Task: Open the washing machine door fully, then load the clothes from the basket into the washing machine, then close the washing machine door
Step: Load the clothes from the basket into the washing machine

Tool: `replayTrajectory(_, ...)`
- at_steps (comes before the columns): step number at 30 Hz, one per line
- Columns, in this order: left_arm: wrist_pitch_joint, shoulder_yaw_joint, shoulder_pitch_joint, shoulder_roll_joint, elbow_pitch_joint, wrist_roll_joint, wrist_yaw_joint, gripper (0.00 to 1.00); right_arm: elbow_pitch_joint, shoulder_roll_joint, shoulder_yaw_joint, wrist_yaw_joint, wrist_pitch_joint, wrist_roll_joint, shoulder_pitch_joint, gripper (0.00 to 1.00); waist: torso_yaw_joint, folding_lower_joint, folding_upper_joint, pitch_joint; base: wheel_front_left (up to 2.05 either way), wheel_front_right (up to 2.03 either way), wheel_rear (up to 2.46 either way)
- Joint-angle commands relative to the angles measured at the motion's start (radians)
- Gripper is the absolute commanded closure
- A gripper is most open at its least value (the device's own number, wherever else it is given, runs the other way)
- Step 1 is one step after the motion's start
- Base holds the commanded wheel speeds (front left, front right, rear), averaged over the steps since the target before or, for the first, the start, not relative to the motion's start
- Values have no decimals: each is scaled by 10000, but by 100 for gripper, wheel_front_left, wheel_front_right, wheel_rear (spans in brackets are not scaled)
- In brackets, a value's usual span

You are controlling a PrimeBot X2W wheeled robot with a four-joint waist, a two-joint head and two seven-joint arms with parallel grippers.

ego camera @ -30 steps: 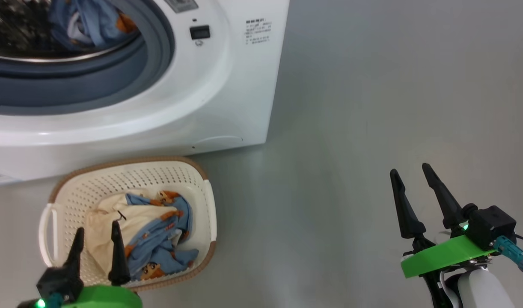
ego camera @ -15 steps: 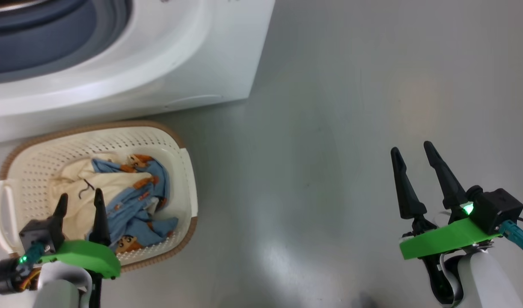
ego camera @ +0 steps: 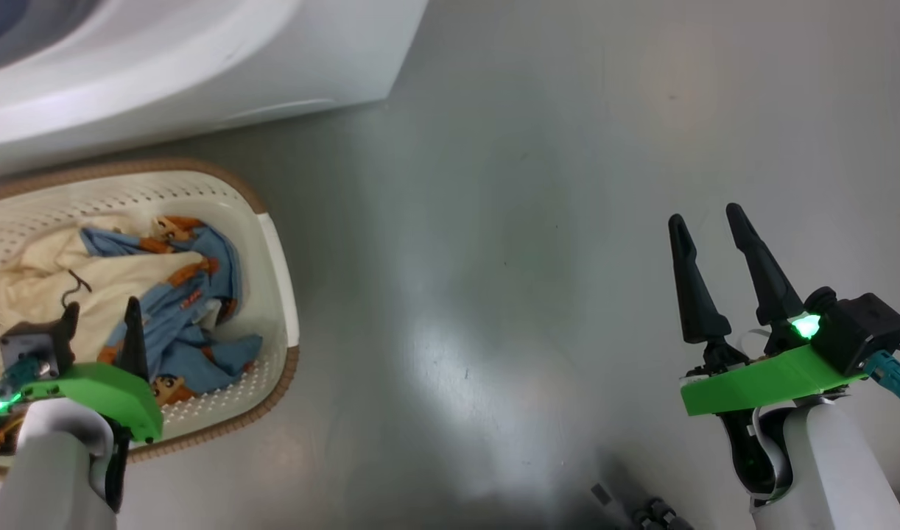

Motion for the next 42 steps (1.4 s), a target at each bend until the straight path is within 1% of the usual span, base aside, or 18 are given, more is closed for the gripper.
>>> replayTrajectory(1, 98, 140, -28, 457, 97, 119, -88, 0, -247, 3, 239, 16, -48, 6, 117, 0, -144, 0, 0, 451, 0, 0, 0)
replayTrajectory(8, 900, -369, -686, 842, 739, 298, -253, 0, -314, 47, 320, 16, -48, 86, -13, 0, -215, 0, 0, 1002, 0, 0, 0)
replayTrajectory(13, 1307, -542, -1105, 1069, 914, 394, -270, 0, -344, 73, 349, 16, -48, 133, -61, 0, -296, 0, 0, 1233, 0, 0, 0)
replayTrajectory(17, 1927, -806, -1487, 1214, 1144, 578, -273, 0, -379, 86, 336, 16, -48, 167, -93, 0, -362, 0, 0, 1408, 0, 0, 0)
replayTrajectory(22, 2524, -745, -1986, 1344, 1315, 382, -287, 0, -459, 93, 278, 16, -48, 193, -117, 0, -382, 0, 0, 1644, 0, 0, 0)
replayTrajectory(31, 4052, -944, -2722, 1381, 1566, 68, -360, 0, -550, 71, 229, 16, -48, 267, -165, 0, -297, 0, 0, 2179, 0, 0, 0)
replayTrajectory(38, 4825, -926, -3084, 1371, 1646, -234, -373, 0, -645, 30, 242, 16, -48, 314, -176, 0, -234, 0, 0, 2448, 0, 0, 0)
replayTrajectory(42, 4982, -960, -3251, 1357, 1627, -269, -245, 0, -710, -20, 244, 16, -48, 339, -180, 0, -234, 0, 0, 2555, 0, 0, 0)
